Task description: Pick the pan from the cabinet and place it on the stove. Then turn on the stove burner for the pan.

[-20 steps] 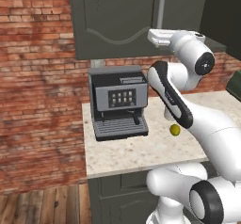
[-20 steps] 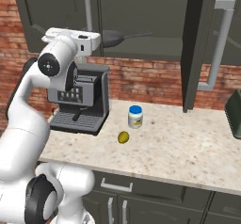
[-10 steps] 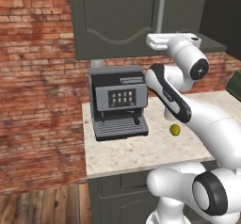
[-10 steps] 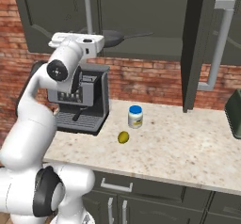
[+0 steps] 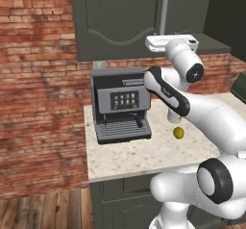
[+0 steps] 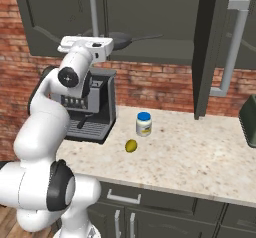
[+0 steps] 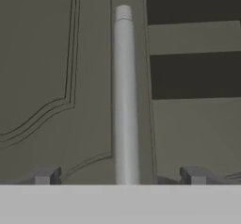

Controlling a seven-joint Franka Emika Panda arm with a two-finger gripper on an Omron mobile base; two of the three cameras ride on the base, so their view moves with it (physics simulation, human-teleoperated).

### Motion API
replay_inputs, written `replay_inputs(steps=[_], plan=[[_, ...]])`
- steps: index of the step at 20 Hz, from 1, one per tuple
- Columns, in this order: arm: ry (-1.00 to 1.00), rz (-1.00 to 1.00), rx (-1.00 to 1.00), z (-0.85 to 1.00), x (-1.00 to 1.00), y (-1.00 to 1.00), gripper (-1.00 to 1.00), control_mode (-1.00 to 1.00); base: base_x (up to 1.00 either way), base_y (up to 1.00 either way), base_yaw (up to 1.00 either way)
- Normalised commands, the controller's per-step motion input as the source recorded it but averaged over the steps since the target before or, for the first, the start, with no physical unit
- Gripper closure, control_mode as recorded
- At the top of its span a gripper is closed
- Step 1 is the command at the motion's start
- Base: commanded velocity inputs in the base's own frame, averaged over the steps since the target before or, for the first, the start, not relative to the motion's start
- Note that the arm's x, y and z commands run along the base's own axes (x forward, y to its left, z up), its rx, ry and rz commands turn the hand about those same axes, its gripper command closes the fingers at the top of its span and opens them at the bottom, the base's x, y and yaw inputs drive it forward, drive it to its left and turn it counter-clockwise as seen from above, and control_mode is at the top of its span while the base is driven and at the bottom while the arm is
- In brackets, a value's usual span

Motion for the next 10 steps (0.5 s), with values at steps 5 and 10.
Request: replay_inputs(steps=[5,10], plan=[[-0.01,0.00,0.00,-0.07,0.35,0.00,-1.00,-1.00,0.00,0.00,0.00],[0.00,0.00,0.00,-0.05,0.40,-0.01,-1.00,-1.00,0.00,0.00,0.00]])
